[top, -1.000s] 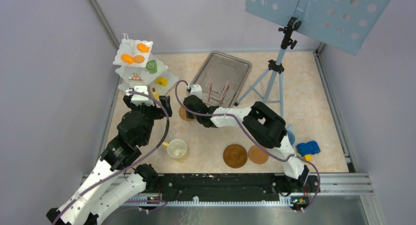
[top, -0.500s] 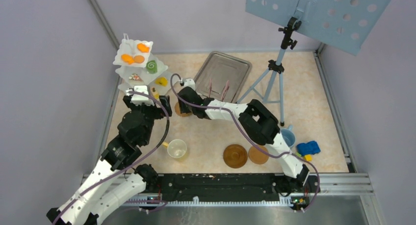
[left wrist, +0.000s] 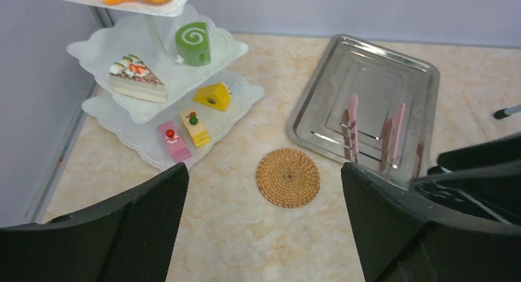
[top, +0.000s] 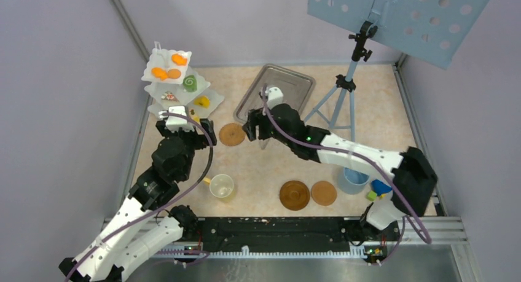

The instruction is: Serve the afternoon tea

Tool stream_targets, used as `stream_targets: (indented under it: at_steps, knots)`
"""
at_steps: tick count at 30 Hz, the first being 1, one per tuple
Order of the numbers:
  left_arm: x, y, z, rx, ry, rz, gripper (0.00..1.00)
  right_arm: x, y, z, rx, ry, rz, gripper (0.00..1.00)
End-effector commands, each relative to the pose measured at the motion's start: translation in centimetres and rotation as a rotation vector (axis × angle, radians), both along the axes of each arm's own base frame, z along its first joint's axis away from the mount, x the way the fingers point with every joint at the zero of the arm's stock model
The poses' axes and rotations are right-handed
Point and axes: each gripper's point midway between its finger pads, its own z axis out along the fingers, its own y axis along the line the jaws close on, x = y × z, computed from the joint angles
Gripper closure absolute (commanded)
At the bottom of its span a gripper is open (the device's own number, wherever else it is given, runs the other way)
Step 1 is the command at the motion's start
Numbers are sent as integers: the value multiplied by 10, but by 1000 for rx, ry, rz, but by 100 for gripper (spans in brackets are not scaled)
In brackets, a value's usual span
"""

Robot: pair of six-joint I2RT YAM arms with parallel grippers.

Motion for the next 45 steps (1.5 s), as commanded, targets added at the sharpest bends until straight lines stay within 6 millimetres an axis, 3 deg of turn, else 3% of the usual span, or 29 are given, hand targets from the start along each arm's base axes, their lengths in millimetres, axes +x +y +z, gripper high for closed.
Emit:
stream_targets:
  at_steps: [1, 5, 8, 15, 19, 23, 27, 33, 37, 45]
  knots:
    - [-9, -17, -12, -114, 98, -62, 1, -34, -47, -23, -36, 9, 23, 35]
    - [-35, -36, -40, -151, 327, -165, 1, -68, -106, -22, -11, 5, -22, 32]
    - [-67, -50, -66, -181, 544, -252, 1, -83, -134, -18, 31, -26, -45, 28]
    - [-125, -86, -98, -288, 844, -481, 2, -95, -160, 19, 110, -166, -37, 26]
    - [-143, -82, -122, -235, 1017, -464, 6, -101, -170, 28, 130, -189, -40, 26]
    - [-145, -67, -137, -145, 1070, -400, 14, -105, -184, 32, 146, -206, -66, 26]
    - [-137, -65, -150, -110, 1071, -374, 24, -108, -193, 32, 162, -219, -84, 24]
    - [-113, -88, -160, -130, 999, -422, 42, -109, -195, 30, 159, -217, -90, 23]
    - [-115, -96, -181, -84, 1046, -406, 45, -109, -195, 29, 148, -204, -90, 23]
    - [-122, -97, -203, 128, 1042, -254, 52, -109, -195, 27, 159, -198, -97, 24]
